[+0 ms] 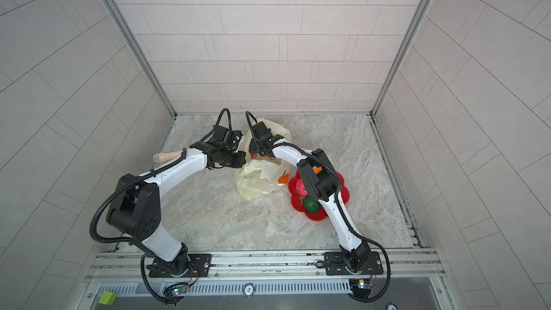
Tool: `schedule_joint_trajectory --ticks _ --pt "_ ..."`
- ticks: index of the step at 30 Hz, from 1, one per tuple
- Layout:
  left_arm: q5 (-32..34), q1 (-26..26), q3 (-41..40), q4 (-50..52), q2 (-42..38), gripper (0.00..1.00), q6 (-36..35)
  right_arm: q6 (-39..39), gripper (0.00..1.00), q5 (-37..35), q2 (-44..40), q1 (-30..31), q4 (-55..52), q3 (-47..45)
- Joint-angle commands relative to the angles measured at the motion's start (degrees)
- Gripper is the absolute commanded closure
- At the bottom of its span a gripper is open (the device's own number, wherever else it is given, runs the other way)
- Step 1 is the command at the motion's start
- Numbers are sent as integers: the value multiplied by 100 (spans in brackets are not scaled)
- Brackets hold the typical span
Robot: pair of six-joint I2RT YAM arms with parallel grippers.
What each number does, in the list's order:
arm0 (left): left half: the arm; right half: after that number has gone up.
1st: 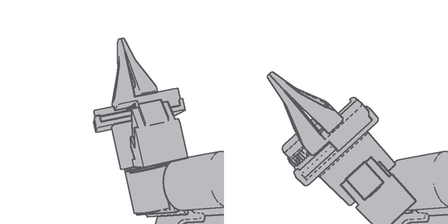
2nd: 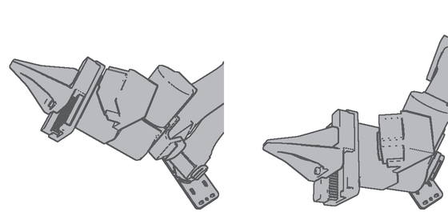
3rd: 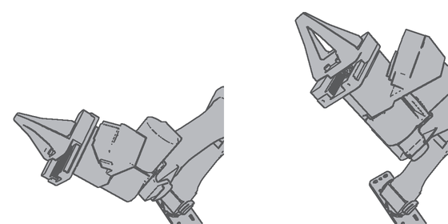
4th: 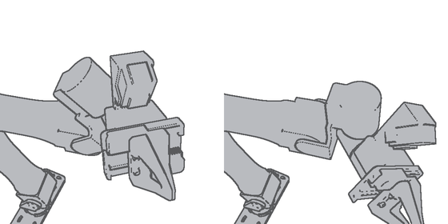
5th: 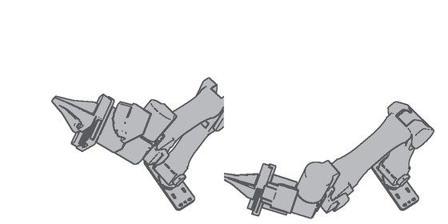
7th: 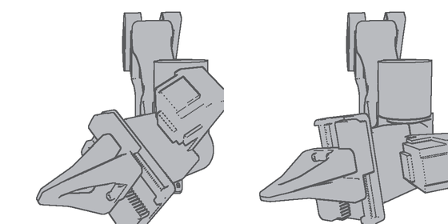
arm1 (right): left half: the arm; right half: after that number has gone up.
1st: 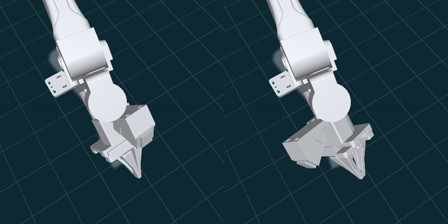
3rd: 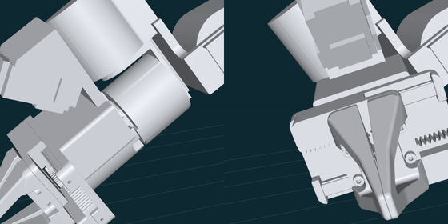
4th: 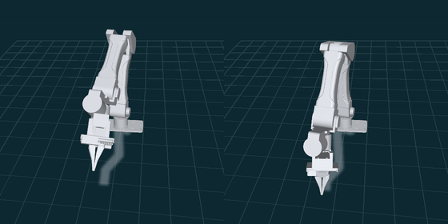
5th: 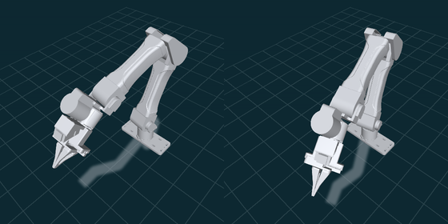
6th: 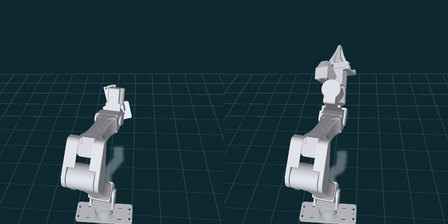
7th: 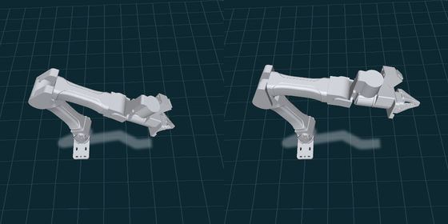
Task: Take fruits out of the plastic bag
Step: Take out the fake fruit from the plastic bag.
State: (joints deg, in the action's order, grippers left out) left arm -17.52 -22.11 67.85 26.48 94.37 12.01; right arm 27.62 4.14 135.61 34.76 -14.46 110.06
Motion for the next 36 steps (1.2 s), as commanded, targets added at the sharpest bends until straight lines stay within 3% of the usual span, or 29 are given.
schedule_joint_trajectory --ticks 1,16,22,29,36 --pt "149 63 -43 173 -151 100 -41 -83 35 108 285 60 -549 249" --pt "331 141 -182 144 -273 100 -46 -283 33 676 562 154 -1080 545" --pt "363 159 -200 148 -336 100 -48 -231 40 564 754 127 -1479 922" --pt "621 245 -182 182 -471 100 -32 -253 58 670 390 66 -1507 768" --pt "880 252 -235 181 -614 100 55 -312 65 835 -567 74 -831 -131"
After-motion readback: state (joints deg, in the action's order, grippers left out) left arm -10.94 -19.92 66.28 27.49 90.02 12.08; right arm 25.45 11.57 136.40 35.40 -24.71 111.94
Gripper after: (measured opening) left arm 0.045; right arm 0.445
